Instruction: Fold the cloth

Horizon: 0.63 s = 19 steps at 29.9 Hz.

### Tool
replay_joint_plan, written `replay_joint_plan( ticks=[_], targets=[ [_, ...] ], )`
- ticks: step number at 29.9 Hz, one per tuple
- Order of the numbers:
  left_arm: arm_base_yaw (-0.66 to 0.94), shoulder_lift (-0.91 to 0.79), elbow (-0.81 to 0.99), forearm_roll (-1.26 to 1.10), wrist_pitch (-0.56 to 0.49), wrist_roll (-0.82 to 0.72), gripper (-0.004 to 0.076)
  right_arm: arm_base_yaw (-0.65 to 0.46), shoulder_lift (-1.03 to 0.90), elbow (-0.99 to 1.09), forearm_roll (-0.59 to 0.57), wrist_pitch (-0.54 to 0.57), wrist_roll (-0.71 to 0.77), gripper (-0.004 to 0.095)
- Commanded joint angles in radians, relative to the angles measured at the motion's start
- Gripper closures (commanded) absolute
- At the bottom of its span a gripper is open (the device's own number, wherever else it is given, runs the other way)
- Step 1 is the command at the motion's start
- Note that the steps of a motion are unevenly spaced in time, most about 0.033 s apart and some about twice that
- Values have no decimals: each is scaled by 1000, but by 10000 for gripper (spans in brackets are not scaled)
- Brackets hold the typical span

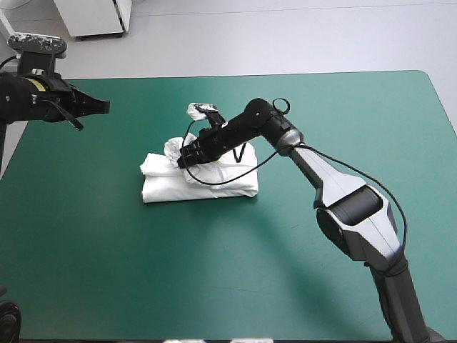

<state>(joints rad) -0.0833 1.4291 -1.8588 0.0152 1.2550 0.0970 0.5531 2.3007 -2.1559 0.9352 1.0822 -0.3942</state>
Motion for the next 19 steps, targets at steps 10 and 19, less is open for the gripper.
replay_joint_plan(
  ticks=[10,19],
  targets=[
    [1,-52,-23,2,-20,-12,733,-24,-73,-156,43,153,-6,396],
    [1,-140,37,5,-25,-8,733,-193,-285,-29,-337,164,146,397]
  ],
)
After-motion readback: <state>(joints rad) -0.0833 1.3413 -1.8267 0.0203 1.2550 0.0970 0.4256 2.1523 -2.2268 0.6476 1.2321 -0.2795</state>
